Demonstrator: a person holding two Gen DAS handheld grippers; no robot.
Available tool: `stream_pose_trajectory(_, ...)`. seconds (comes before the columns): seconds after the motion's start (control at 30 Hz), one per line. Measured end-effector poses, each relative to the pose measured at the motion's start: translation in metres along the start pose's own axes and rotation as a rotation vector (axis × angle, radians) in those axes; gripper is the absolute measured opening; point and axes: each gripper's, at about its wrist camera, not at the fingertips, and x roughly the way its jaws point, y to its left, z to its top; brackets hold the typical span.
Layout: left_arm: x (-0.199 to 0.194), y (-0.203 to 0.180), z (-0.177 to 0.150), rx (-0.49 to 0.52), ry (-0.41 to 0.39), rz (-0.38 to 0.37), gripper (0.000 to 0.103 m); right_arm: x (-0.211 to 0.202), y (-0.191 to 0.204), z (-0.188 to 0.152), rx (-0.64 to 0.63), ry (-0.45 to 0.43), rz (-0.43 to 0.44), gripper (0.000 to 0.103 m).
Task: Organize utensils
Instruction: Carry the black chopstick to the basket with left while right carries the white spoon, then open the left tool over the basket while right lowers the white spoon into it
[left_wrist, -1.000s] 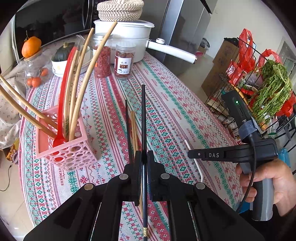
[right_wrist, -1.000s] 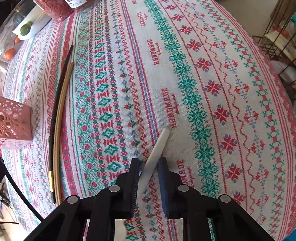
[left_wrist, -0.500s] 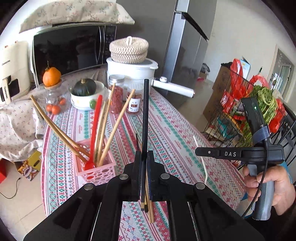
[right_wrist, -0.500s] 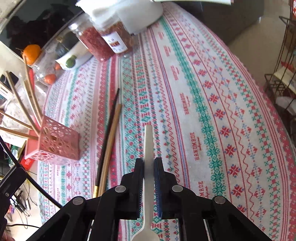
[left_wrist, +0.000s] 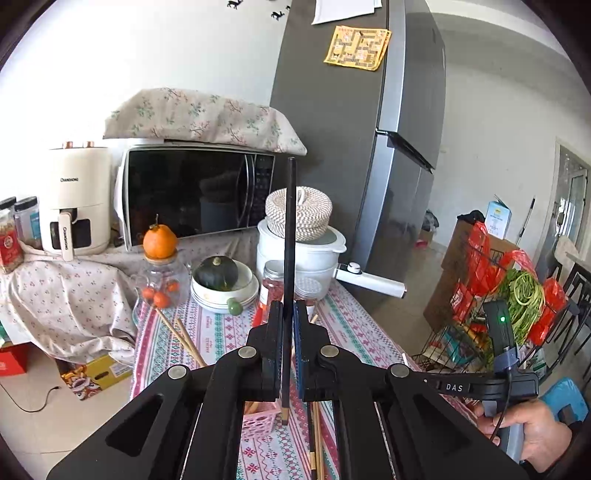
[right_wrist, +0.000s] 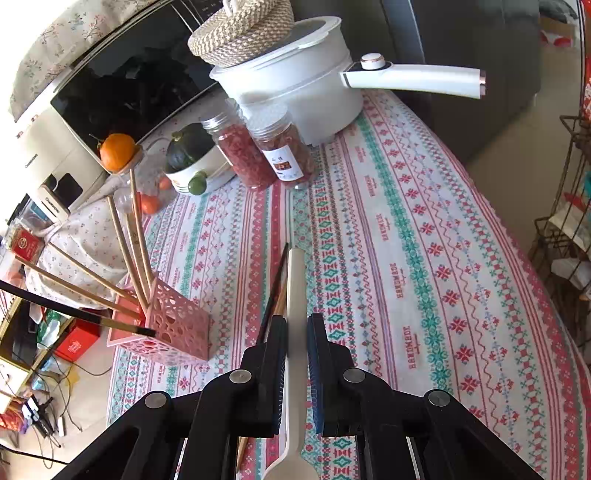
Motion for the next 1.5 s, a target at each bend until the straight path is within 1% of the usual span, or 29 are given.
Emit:
stream_pose_trajectory(0.17, 0.004, 0.012, -0.002, -0.023, -0.010, 0.034, 0.005, 0.002, -0.001, 0.000, -0.001, 0.006, 0.003, 0.010)
stream_pose_trajectory(0.4, 0.008, 0.017, -0.002, -0.044, -0.053, 0.057, 0.005, 0.003, 0.000, -0.001, -0.005, 0.007, 0.005, 0.010)
stream_pose_trajectory(0.83, 0.044, 0.018, -0.008, -0.064, -0.012, 0.073, 0.005, 0.004, 0.000, -0.002, -0.015, 0.016, 0.005, 0.010)
stream_pose_trajectory(1.07, 0.064, 0.019, -0.016, -0.065, 0.045, 0.093, 0.005, 0.003, -0.004, -0.001, -0.007, 0.015, 0.000, 0.010)
stream_pose_trajectory(1.2, 0.079, 0.021, -0.027, -0.071, 0.113, 0.080, 0.007, 0.000, -0.003, 0.000, -0.012, 0.000, 0.010, 0.010)
stream_pose_trajectory(1.23, 0.081, 0.020, -0.030, -0.064, 0.128, 0.089, 0.007, 0.000, -0.002, 0.000, -0.014, -0.006, 0.014, 0.010)
stream_pose_trajectory(1.27, 0.082, 0.019, -0.031, -0.055, 0.141, 0.098, 0.011, -0.001, 0.000, 0.000, -0.017, -0.011, 0.018, 0.010)
stream_pose_trajectory(1.33, 0.080, 0.018, -0.033, -0.046, 0.147, 0.100, 0.025, -0.002, 0.003, 0.000, -0.021, -0.022, 0.025, 0.010)
stream_pose_trajectory(1.37, 0.077, 0.018, -0.034, -0.046, 0.143, 0.100, 0.039, -0.003, 0.005, 0.000, -0.023, -0.028, 0.030, 0.010)
stream_pose_trajectory(1.4, 0.073, 0.019, -0.034, -0.050, 0.135, 0.101, 0.051, -0.003, 0.007, 0.000, -0.024, -0.033, 0.035, 0.010)
stream_pose_trajectory(1.5, 0.059, 0.024, -0.032, -0.064, 0.121, 0.094, 0.057, -0.005, 0.015, 0.001, -0.028, -0.057, 0.051, 0.010)
